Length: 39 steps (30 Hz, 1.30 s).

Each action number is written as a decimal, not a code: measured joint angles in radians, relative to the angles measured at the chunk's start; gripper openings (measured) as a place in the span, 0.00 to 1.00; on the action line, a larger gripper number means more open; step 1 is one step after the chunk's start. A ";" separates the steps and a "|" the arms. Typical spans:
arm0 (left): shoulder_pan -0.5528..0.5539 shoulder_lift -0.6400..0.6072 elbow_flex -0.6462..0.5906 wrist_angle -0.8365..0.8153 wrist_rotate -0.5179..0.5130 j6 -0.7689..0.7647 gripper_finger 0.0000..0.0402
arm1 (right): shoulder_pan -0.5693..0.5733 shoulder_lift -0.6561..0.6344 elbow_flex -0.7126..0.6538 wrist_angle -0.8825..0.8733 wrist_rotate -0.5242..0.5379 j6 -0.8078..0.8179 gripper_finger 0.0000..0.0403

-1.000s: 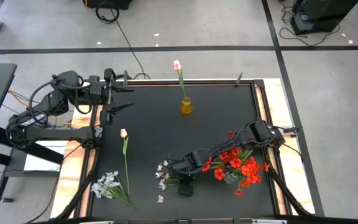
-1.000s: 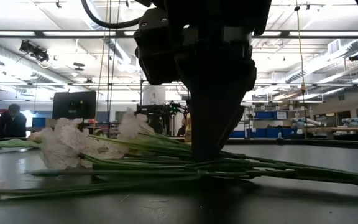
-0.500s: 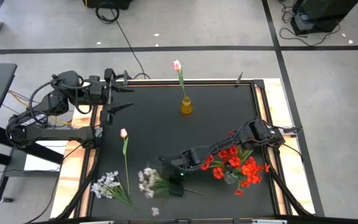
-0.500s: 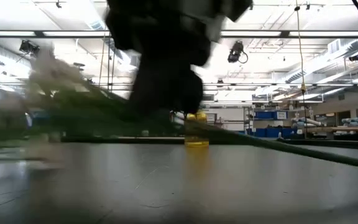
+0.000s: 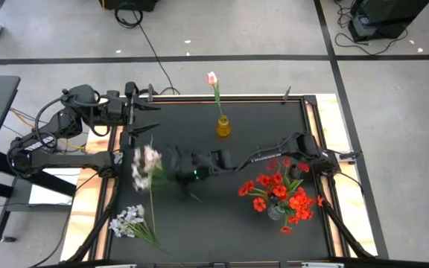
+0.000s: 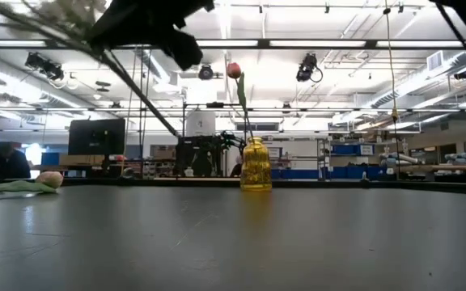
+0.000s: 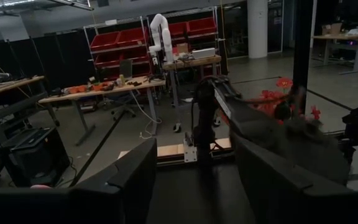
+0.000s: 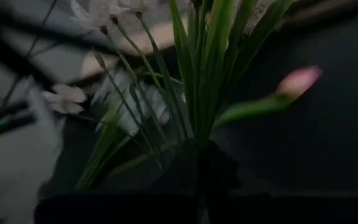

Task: Sort flowers into vase by color
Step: Put the right white flowers into the yellow vase

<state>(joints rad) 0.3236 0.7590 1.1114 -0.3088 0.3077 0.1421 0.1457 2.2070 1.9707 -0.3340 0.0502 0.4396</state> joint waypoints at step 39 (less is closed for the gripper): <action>0.000 0.000 0.000 0.000 0.000 0.000 0.56 | -0.451 -0.211 -0.226 0.429 -0.671 -0.354 0.02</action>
<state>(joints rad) 0.3236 0.7589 1.1114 -0.3091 0.3077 0.1421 -0.3051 1.9963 1.7450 0.0947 -0.6207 0.0860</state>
